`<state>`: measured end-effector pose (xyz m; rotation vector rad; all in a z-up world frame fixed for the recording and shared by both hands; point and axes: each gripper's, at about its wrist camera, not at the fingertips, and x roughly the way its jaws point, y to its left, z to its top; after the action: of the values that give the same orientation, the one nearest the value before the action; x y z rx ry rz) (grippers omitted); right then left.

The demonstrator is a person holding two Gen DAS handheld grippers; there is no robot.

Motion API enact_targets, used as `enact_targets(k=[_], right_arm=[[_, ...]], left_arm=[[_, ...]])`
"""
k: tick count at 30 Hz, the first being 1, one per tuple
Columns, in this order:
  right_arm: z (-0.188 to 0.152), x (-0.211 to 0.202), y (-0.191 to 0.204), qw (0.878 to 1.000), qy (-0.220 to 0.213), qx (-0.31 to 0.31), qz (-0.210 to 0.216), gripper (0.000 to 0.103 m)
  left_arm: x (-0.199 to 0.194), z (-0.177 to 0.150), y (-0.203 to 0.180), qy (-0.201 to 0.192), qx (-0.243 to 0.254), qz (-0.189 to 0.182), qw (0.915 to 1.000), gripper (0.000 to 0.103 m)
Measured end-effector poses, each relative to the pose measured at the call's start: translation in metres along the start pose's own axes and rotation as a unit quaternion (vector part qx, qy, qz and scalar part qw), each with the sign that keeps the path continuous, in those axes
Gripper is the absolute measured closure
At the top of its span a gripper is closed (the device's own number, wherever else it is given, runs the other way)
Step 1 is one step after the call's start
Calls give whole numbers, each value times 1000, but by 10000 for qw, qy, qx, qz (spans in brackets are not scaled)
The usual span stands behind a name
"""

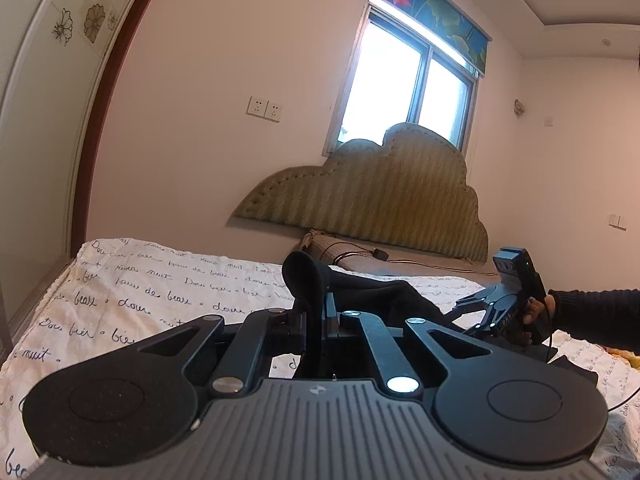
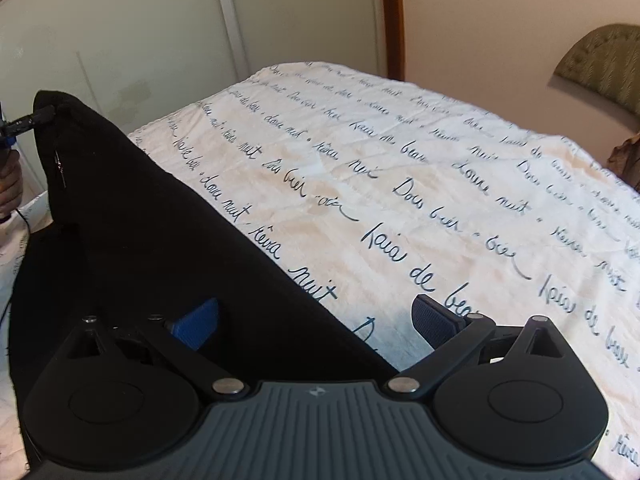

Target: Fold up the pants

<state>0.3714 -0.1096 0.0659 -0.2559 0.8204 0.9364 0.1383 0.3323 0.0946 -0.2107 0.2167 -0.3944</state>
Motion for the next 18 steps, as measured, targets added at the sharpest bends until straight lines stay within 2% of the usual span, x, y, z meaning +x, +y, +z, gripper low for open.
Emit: enact_targets(k=[1,3,5,7,8,9,12,16,18], right_arm=[[1,1,-2,9999,51,40,86,9],[2,1,-3,9995,185,39,241,41],[1,2,-2,9990,326,7,298,56],[0,3,2,9986,436,-77,303,63],[-1,1,4,9985,457,-81,299,74],[-2,-1,5,9984,475,-65,291,81],[-3,-13,11,9990,386,-18,231,94],[-8,-58,42,9997,-62,-145,202,95],[-19,-83,65,9986,-288,-140,431,95]], left_arm=[[-2,-1,0,-2,2,9,10000,96],[-6,-3,0,3,-23,20,10000,96],[-7,-4,0,21,-27,35,10000,96],[-8,-4,-1,12,-45,49,10000,96],[-7,-4,-1,14,-72,58,10000,96],[-8,-4,0,22,-95,75,9999,96],[-10,-2,0,9,-151,107,9998,96],[-22,2,-2,-64,-289,103,9995,95],[-34,2,1,-87,-517,3,9986,95]])
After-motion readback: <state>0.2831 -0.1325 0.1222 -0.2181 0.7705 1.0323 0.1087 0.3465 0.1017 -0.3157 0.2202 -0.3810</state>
